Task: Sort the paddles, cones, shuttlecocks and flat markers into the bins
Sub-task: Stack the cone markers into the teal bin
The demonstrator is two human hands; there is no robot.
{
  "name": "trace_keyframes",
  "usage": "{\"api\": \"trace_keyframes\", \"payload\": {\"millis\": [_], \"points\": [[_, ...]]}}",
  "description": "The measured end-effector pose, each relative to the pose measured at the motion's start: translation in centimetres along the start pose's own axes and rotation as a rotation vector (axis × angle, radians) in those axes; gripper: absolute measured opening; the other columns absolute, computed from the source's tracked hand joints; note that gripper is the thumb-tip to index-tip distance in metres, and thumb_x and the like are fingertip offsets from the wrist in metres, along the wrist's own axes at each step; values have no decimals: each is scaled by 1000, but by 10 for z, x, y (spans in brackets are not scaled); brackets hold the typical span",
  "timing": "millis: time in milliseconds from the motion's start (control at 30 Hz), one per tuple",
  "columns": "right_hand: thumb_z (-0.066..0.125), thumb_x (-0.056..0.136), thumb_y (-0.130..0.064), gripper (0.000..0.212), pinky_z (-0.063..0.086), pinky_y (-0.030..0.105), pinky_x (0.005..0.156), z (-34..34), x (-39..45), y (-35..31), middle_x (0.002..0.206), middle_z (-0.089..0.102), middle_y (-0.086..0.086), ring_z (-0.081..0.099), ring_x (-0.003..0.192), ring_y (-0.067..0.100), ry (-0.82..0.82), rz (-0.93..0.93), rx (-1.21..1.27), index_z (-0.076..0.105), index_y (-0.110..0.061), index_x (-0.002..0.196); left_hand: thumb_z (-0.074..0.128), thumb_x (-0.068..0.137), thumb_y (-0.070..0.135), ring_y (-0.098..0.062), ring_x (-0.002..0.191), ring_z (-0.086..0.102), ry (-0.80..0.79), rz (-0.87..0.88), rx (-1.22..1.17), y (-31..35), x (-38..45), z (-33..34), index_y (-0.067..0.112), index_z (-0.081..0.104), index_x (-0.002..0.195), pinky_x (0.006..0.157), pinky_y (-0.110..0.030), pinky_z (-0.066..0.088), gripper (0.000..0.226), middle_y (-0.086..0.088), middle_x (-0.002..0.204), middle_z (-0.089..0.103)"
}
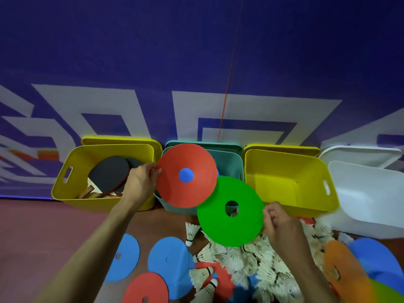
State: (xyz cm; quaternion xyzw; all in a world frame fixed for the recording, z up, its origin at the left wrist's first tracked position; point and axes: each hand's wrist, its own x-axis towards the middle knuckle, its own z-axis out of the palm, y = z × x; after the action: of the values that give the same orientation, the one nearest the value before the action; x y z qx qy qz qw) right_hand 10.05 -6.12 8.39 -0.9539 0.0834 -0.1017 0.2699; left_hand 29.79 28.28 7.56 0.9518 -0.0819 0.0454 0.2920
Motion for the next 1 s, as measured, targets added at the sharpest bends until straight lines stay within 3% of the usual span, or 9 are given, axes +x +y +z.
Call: {"api": "trace_keyframes", "payload": {"millis": [67,167,333,467,567,700,833,1000], "points": [[49,98,-30,12,34,25,39,-5,-3,4,49,49,-7,51,44,10,-9,58,-6,48,-30,87,59,96,29,-37,80,68,-27,-62,-18,4,14,12,11,71,100,64,-37,49,22,-14,82,73],[51,99,-27,15,35,16,41,-11,-6,9,51,58,-9,59,52,4,-14,119,-5,49,-29,84,58,96,28,-39,83,69,-102,-110,-34,12,28,31,9,70,105,72,-42,56,24,-18,86,73],[52,100,-27,17,43,20,44,-18,-9,10,56,63,-8,61,53,0,-23,157,-13,49,-30,84,50,98,44,-38,93,66,-177,-128,155,22,20,57,20,65,113,70,-38,49,32,-13,102,72],[51,101,-24,16,44,21,42,-12,0,0,57,64,-11,63,53,-5,-53,175,104,52,-25,85,46,101,37,-35,92,66,-109,-80,253,10,2,55,22,63,114,67,-37,46,26,-6,110,69],[53,101,-18,13,49,33,42,-2,16,-13,59,64,-6,65,54,-3,-25,132,233,53,-20,89,44,100,33,-33,89,66,-125,-49,250,-13,-15,50,27,62,112,67,-41,54,22,-4,108,68],[53,101,-25,9,51,18,49,14,56,-43,67,72,-8,67,52,3,-47,304,328,61,-22,101,44,100,32,-27,87,64,-81,-30,210,-27,-48,37,29,62,109,60,-36,52,21,0,108,67],[52,102,-26,12,61,39,59,34,61,-57,77,75,-6,71,56,9,-179,372,366,64,-23,105,55,94,21,-22,81,67,-118,3,104,-32,-83,29,31,64,105,57,-34,53,17,5,101,71],[54,100,-21,15,59,30,55,44,9,-44,71,75,-4,71,57,10,-215,436,362,68,-19,96,59,85,20,-21,82,68,-204,0,22,-36,-121,43,33,63,102,60,-36,55,22,12,100,70]]}}
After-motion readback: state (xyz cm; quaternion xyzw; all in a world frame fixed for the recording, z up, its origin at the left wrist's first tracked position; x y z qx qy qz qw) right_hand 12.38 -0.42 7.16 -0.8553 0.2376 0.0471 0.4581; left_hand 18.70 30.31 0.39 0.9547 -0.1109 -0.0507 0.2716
